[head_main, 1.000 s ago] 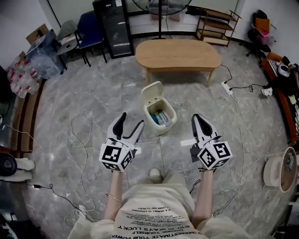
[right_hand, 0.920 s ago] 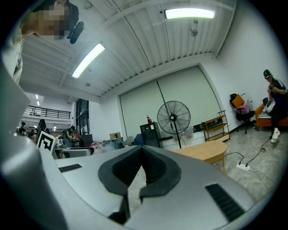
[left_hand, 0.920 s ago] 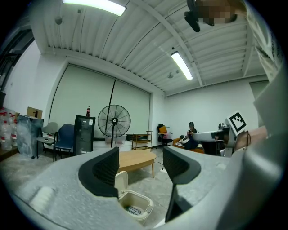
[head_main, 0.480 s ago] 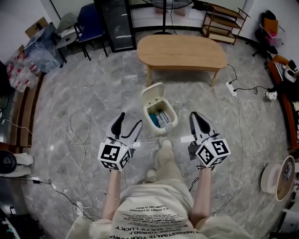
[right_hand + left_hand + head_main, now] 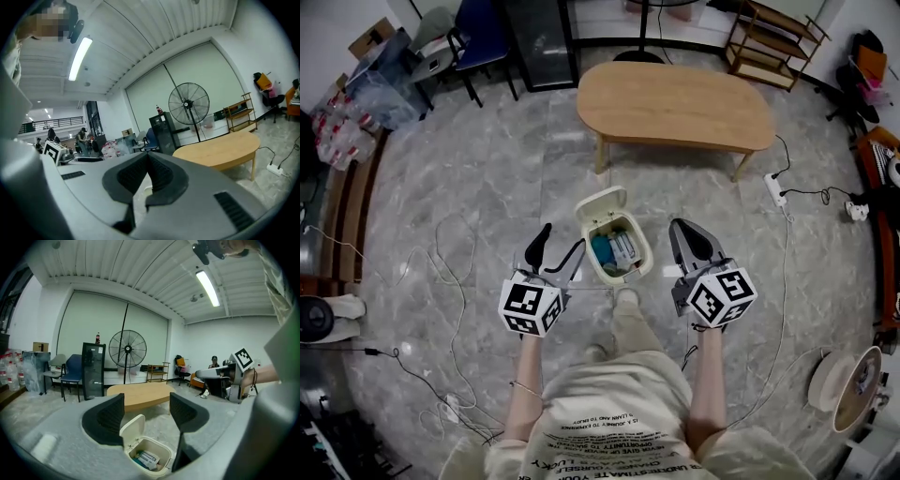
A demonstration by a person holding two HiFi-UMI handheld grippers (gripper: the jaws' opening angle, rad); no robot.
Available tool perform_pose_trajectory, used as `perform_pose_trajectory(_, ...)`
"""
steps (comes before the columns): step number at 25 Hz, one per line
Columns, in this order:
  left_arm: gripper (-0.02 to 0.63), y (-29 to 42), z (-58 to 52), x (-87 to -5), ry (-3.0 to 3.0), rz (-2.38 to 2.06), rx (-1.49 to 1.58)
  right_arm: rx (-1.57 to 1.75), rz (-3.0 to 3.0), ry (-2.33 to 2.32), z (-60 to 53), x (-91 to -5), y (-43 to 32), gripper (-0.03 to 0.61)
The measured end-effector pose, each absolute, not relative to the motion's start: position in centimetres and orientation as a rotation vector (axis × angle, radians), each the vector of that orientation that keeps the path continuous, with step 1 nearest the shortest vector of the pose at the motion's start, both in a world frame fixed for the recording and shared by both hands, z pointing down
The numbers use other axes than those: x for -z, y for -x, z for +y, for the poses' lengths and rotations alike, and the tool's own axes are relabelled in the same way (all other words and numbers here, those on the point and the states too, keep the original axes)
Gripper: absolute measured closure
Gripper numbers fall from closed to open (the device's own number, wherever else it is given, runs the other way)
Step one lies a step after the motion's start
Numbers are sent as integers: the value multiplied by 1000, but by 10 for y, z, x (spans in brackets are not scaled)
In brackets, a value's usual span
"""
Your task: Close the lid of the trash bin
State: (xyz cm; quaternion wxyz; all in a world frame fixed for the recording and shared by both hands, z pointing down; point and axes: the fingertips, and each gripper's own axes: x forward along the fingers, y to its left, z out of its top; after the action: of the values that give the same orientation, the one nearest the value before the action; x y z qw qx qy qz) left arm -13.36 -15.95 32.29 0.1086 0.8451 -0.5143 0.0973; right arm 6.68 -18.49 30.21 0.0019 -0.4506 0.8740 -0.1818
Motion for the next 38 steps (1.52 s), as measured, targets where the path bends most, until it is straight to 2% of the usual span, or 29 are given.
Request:
perform_pose_trajectory(8,302,121,-217,-357,-2408,-1519,-398,687,2825,1285,-241,-332,-60,574)
perform_pose_trajectory(24,302,112,-291,-466,-2315,-1383,-686,928,2862,1259,-284,-434,-36,574)
perform_pose_trajectory(38,302,108,-311,-558,-2342,-1156,-925,1138,2745,1377,-273,-518,-42,574)
